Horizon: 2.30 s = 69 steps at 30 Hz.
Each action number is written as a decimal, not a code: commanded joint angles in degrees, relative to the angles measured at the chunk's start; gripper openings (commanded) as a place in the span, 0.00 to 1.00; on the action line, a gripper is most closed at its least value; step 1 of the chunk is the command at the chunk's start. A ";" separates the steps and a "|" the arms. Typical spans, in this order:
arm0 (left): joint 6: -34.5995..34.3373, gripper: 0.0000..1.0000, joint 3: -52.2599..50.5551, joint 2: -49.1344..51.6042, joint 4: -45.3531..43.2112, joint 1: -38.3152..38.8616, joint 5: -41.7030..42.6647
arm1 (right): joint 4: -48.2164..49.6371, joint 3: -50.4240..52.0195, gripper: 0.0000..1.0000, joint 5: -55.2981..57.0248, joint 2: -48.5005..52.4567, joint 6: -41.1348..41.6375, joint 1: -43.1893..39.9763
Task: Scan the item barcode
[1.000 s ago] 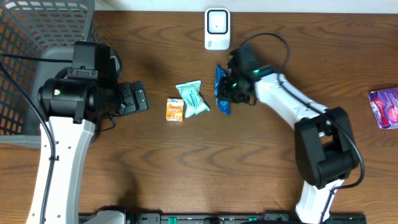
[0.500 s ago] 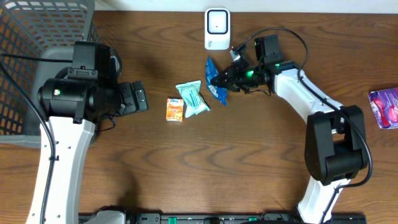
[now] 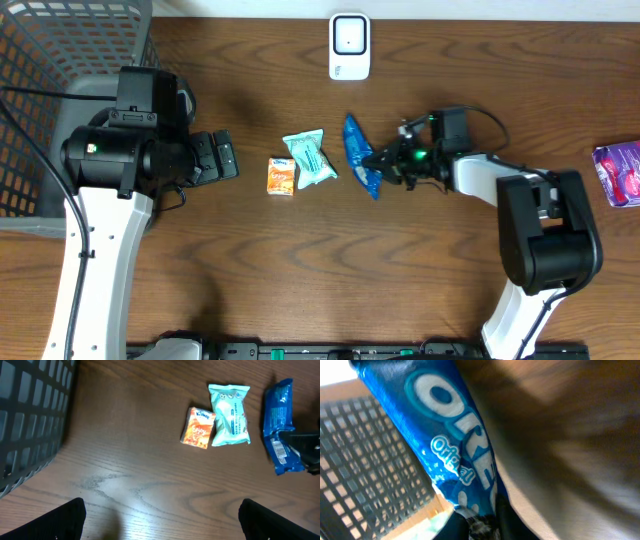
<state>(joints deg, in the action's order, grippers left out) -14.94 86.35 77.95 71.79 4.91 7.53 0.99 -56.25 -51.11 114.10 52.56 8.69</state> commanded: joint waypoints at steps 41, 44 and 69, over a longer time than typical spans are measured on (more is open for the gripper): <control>0.74 0.98 1.14 -0.09 0.17 -0.13 -0.33 | -29.14 -7.41 0.01 37.99 -5.22 -12.79 6.95; 0.76 0.98 1.14 -0.09 0.17 -0.13 -0.33 | -32.04 -7.43 0.01 43.17 -6.54 -12.76 6.99; 0.76 0.98 1.14 -0.09 0.17 -0.13 -0.33 | -23.69 -7.43 0.30 48.30 -12.57 -14.38 9.84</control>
<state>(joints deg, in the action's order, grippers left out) -14.94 86.35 77.95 71.81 4.93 7.53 -23.81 -63.70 -1.76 98.08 38.72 17.08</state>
